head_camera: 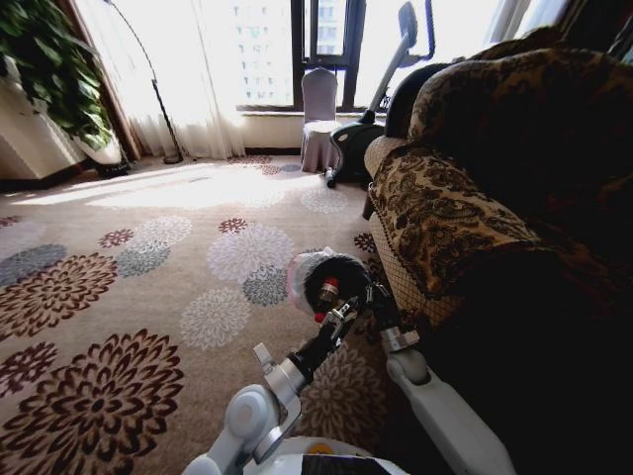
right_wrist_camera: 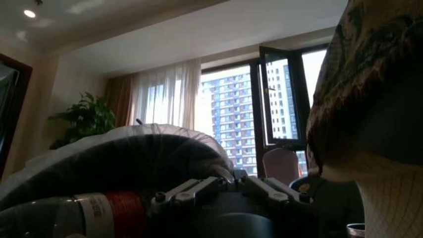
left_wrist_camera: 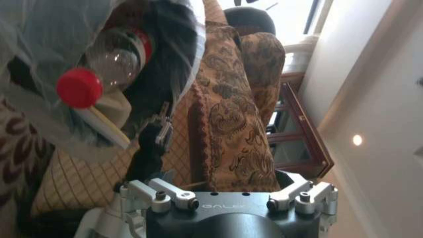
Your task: Pick up the trash from the ground and place it into the trash bin.
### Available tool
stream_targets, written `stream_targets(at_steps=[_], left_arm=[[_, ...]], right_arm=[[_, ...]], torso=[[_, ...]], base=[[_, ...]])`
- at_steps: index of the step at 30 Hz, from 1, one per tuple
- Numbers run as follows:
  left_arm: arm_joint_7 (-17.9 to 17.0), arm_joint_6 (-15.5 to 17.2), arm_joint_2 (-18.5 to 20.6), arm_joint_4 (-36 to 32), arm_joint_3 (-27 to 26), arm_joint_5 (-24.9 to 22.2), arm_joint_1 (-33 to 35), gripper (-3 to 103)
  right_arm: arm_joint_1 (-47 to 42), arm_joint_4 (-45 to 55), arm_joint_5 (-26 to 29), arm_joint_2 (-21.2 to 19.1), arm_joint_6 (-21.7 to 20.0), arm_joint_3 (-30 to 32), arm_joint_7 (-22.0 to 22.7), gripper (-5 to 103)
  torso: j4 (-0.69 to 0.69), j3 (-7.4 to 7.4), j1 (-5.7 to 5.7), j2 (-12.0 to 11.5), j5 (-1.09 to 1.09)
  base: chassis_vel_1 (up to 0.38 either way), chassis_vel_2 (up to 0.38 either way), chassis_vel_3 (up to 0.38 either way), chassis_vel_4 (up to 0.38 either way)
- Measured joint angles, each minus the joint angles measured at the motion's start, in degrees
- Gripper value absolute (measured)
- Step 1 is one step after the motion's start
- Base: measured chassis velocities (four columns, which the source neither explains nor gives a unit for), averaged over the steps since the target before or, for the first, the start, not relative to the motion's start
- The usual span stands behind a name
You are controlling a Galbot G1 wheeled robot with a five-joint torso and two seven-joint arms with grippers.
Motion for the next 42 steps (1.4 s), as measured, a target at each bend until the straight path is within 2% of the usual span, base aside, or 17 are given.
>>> stream_targets(at_steps=[1,2,3,4,5,6,8,9,11,12,14,16,19,20,24,31,42], left_arm=[[2.2,-0.8,0.1,-0.2,-0.7,6.6,0.5,100],[2.2,-0.8,0.1,-0.2,-0.7,6.6,0.5,100],[4.3,-1.8,0.2,-0.1,-1.3,12.2,0.8,100],[8.0,-4.8,0.6,0.7,-2.7,22.1,0.9,100],[10.5,-7.3,0.9,1.4,-3.8,29.1,0.8,100],[10.5,-7.3,0.9,1.4,-3.8,29.1,0.8,100],[14.0,-12.1,1.6,2.8,-5.8,40.4,-0.2,100],[14.0,-12.1,1.6,2.8,-5.8,40.4,-0.2,100],[20.5,-21.3,1.9,4.9,-10.2,53.3,-1.5,100],[20.5,-21.3,1.9,4.9,-10.2,53.3,-1.5,100],[22.5,-28.2,1.7,5.2,-15.2,61.0,-2.8,100],[22.0,-29.5,1.6,4.9,-16.8,62.3,-3.1,100],[15.3,-32.4,0.5,4.7,-23.1,63.1,-4.7,100],[15.3,-32.4,0.5,4.7,-23.1,63.1,-4.7,100],[10.2,-33.7,-1.5,6.6,-26.7,62.1,-3.8,100],[8.8,-35.2,-3.3,7.4,-25.7,62.4,-1.4,100],[6.7,-34.6,-3.5,7.2,-24.3,62.3,-1.2,100]], right_arm=[[-0.6,0.5,0.2,-0.4,-0.5,0.4,0.0,0],[-0.6,0.5,0.2,-0.4,-0.5,0.4,0.0,0],[-1.2,1.0,0.4,-0.8,-1.1,0.6,0.0,0],[-1.9,1.8,0.8,-1.4,-2.2,1.0,0.0,0],[-2.6,2.6,1.2,-2.0,-3.1,1.3,0.0,0],[-2.6,2.6,1.2,-2.0,-3.1,1.3,0.0,0],[-3.8,4.2,2.3,-3.2,-5.2,2.1,0.0,0],[-3.8,4.2,2.3,-3.2,-5.2,2.1,0.0,0],[-5.6,6.0,3.2,-4.8,-7.3,2.9,0.0,0],[-5.6,6.0,3.2,-4.8,-7.3,2.9,0.0,0],[-7.5,7.7,3.7,-6.1,-9.4,3.7,0.0,0],[-8.1,8.2,3.7,-6.6,-10.1,4.0,0.0,0],[-10.6,10.5,3.0,-8.0,-11.9,5.1,0.0,0],[-10.6,10.5,3.0,-8.0,-11.9,5.1,0.0,0],[-12.7,12.8,2.4,-8.3,-12.2,6.1,0.0,0],[-14.3,14.2,2.1,-8.1,-11.9,6.9,0.0,0],[-17.2,15.3,0.0,-6.7,-10.4,8.1,0.0,0]], torso=[[0.00,0.00,0.00,0.0,0.00],[0.00,0.00,0.00,0.0,0.00],[0.00,0.00,0.00,0.0,0.00],[-0.01,0.00,0.00,0.0,0.00],[-0.01,0.00,0.00,0.0,0.00],[-0.01,0.00,0.00,0.0,0.00],[-0.01,0.00,0.01,0.0,-0.01],[-0.01,0.00,0.01,0.0,-0.01],[-0.01,0.00,0.01,0.0,-0.01],[-0.01,0.00,0.01,0.0,-0.01],[-0.02,0.01,0.01,0.0,-0.01],[-0.01,0.00,0.01,0.0,-0.01],[-0.01,0.00,0.01,0.0,0.00],[-0.01,0.00,0.01,0.0,0.00],[0.00,0.01,0.02,0.0,-0.01],[0.00,0.01,0.02,0.0,0.01],[-0.01,0.00,0.01,0.0,-0.02]], base=[[0.000,0.000,0.000,0.000],[0.000,0.000,0.000,0.000],[0.000,0.000,0.000,0.000],[0.000,0.000,0.000,0.000],[0.000,0.000,0.000,0.000],[0.000,0.000,0.000,0.000],[0.000,0.000,0.000,0.000],[0.000,0.000,0.000,0.000],[0.000,0.000,0.000,0.000],[0.000,0.000,0.000,0.000],[0.000,0.000,0.000,0.000],[0.000,0.000,0.000,0.000],[0.000,0.000,0.000,0.000],[0.000,0.000,0.000,0.000],[0.032,-0.035,-0.034,0.043],[0.117,-0.130,-0.140,0.144],[0.273,-0.276,-0.257,0.271]])
